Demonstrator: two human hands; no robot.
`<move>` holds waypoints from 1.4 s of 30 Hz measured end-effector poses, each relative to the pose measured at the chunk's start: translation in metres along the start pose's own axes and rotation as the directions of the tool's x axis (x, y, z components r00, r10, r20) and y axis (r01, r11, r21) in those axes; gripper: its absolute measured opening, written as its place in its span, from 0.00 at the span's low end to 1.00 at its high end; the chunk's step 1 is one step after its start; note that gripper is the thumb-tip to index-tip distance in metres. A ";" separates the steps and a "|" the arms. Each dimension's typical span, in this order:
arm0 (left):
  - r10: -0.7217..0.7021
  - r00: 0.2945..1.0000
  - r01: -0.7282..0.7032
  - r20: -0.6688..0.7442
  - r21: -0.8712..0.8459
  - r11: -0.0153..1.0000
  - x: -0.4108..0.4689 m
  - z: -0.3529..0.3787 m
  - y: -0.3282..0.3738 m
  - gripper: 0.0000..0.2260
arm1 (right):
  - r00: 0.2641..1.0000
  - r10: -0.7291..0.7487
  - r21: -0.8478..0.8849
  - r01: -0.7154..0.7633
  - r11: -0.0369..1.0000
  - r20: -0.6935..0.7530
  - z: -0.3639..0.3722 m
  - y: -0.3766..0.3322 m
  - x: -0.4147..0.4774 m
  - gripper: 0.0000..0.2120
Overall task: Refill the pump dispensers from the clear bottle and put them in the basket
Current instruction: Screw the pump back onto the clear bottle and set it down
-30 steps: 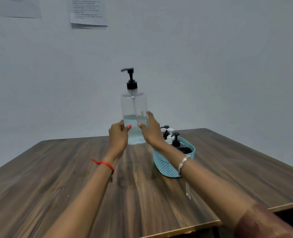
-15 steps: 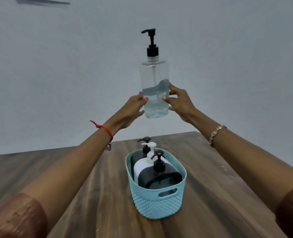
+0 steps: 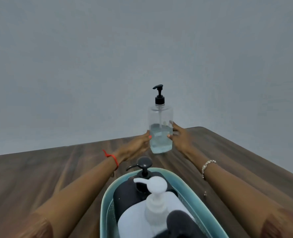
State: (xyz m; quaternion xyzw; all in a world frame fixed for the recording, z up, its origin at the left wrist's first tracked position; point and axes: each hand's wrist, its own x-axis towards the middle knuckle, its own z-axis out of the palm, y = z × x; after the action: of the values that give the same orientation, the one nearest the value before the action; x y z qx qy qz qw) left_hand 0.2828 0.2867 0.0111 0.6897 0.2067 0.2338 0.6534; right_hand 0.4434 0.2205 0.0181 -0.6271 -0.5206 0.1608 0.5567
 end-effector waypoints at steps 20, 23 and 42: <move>-0.025 0.964 0.087 -0.265 0.224 0.971 -0.123 -0.001 0.025 0.29 | 0.852 0.290 0.129 -0.379 0.917 0.436 -0.028 -0.019 -0.065 0.30; 0.005 0.950 0.080 -0.312 0.259 0.962 -0.182 0.019 0.035 0.28 | 0.820 0.299 0.202 -0.440 0.875 0.489 -0.045 -0.055 -0.117 0.26; -0.019 0.788 0.002 -0.615 -0.027 1.000 -0.300 0.162 0.021 0.16 | 0.876 0.481 0.340 -0.461 0.820 0.028 -0.028 -0.133 -0.281 0.06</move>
State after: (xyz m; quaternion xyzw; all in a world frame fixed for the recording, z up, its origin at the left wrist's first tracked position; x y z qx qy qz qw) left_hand 0.1366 -0.0226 0.0099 0.5666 0.4089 0.4446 0.5604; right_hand 0.2887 -0.0494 0.0362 -0.6362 -0.2978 0.3611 0.6134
